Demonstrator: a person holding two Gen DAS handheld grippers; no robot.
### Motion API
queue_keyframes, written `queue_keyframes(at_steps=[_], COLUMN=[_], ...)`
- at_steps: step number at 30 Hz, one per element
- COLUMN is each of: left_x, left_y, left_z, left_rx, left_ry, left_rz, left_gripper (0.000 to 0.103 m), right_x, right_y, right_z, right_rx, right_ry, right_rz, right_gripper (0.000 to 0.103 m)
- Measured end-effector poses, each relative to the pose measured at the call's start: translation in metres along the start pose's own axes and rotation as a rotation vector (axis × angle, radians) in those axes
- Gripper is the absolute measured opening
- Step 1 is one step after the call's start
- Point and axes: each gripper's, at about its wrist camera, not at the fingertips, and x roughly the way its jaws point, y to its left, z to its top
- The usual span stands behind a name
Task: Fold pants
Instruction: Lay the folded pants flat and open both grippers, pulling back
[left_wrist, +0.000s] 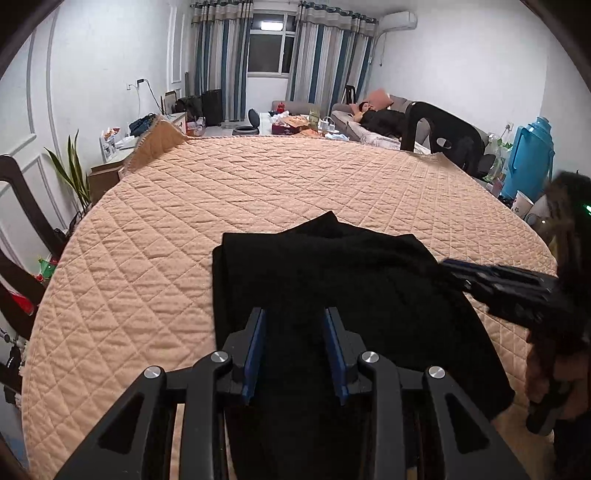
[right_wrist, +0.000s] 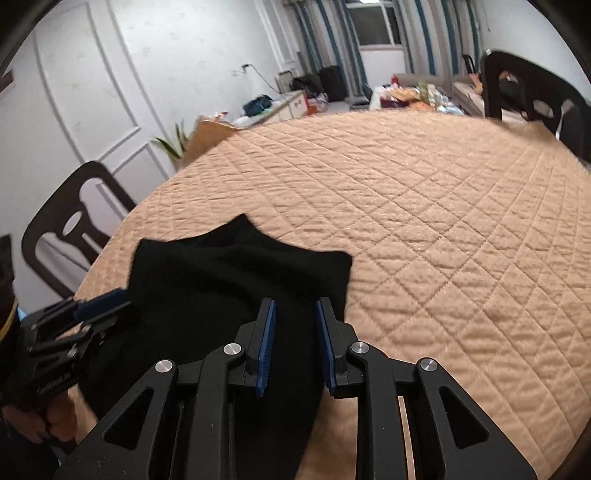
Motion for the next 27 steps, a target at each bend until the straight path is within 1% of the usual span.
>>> queue_keyframes(at_steps=[4,7,11,13,16,21,25,26,27], left_x=[-0.018,-0.03,-0.042,-0.043,-0.04,-0.041,-0.055,-0.059,-0.062], left_y=[-0.002,-0.003,-0.008,-0.01,-0.013,-0.012,-0.017,-0.018,-0.019], left_z=[-0.011,-0.02,-0.036,-0.043,-0.053,-0.054,-0.064,-0.068,-0.071], left_rx=[0.018,-0.001,-0.003,-0.007,0.007,-0.019,-0.011,-0.011,-0.011], left_ry=[-0.029,-0.039,-0.042,-0.029,-0.026,-0.024,-0.03,-0.024,-0.016], left_rz=[0.046,0.044,0.05,0.039,0.055,0.052,0.055,0.05,0.052], left_gripper=[0.035,0.035,0.035,0.035,0.036,0.036,0.036,0.036,0.036], right_x=[-0.025,-0.037,-0.047,-0.049,-0.049,-0.052,-0.068,-0.072,-0.075], right_y=[0.023,0.035,0.046,0.047,0.05,0.049,0.053,0.053,0.052], right_z=[-0.023,-0.042,-0.063,-0.071,-0.081,-0.08,-0.091,-0.096,-0.099], right_rx=[-0.081,-0.121,-0.164,-0.179,-0.198,-0.183,-0.173,-0.17,-0.168], right_ry=[-0.027,-0.028,-0.021,-0.014,-0.019,-0.01,-0.017,-0.017,-0.017], right_rz=[0.02,0.01,-0.023,-0.04,-0.068,-0.08,-0.065,-0.062,-0.067], right_gripper=[0.024,0.025,0.025,0.025,0.025,0.025,0.025,0.026,0.031])
